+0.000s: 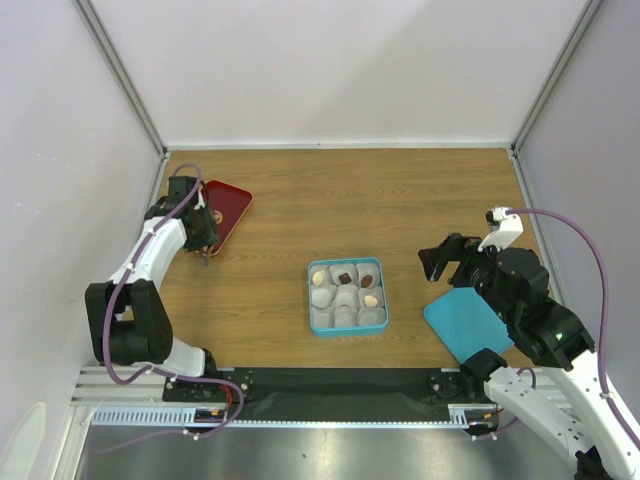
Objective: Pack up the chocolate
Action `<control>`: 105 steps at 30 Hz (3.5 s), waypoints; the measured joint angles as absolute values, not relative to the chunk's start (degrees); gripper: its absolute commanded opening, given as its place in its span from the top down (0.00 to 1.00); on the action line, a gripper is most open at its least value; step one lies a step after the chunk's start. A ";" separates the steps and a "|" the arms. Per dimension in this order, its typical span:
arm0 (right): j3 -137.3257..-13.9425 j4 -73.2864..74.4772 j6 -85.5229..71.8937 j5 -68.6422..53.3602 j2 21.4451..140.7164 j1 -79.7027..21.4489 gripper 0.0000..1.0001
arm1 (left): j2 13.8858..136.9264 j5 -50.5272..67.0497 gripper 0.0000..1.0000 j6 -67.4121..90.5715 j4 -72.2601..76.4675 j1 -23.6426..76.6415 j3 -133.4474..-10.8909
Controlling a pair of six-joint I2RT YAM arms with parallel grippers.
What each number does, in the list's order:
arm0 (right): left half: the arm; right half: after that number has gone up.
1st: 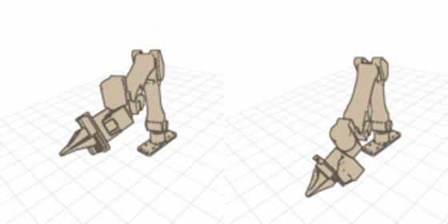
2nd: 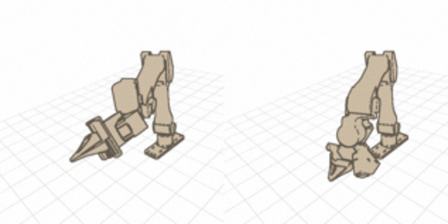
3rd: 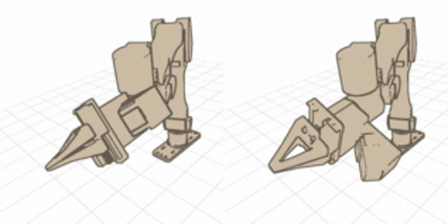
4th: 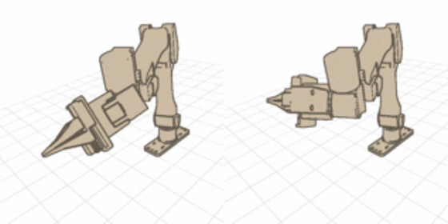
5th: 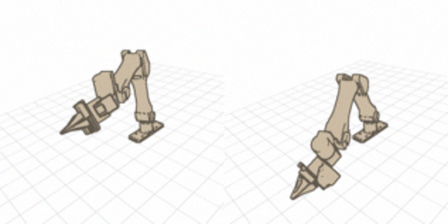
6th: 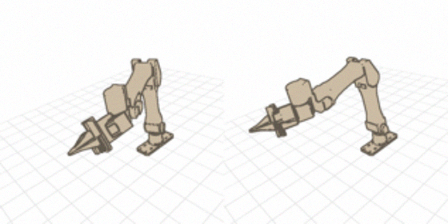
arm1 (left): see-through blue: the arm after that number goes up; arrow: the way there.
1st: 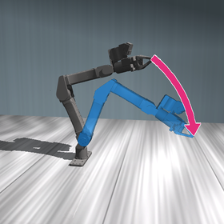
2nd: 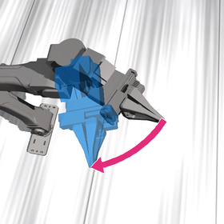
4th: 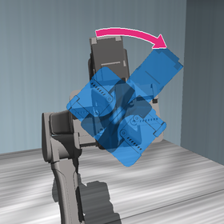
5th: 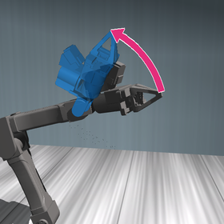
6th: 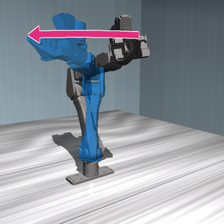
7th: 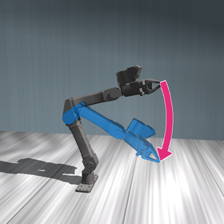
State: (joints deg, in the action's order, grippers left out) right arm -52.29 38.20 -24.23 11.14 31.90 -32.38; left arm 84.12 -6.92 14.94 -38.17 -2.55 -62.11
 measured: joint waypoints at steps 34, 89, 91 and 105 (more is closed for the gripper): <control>-52.29 37.89 -23.94 11.35 31.81 -32.23 0.04 | 83.90 -6.96 0.59 14.44 -41.82 -1.17 -63.72; -54.89 42.30 -24.18 13.78 30.74 -32.12 0.04 | 70.04 -5.15 0.63 25.04 -57.58 58.08 -71.59; -54.94 42.65 -24.21 13.76 30.74 -32.12 0.04 | 70.04 -5.06 0.64 25.47 -57.30 58.65 -70.91; -56.51 43.22 -24.21 14.35 30.30 -32.12 0.04 | 70.76 -3.01 0.61 25.93 -54.04 59.35 -67.22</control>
State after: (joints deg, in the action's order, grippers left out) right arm -56.51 43.22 -24.21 14.35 30.30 -32.12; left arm 70.76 -3.01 25.93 -54.04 59.35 -67.22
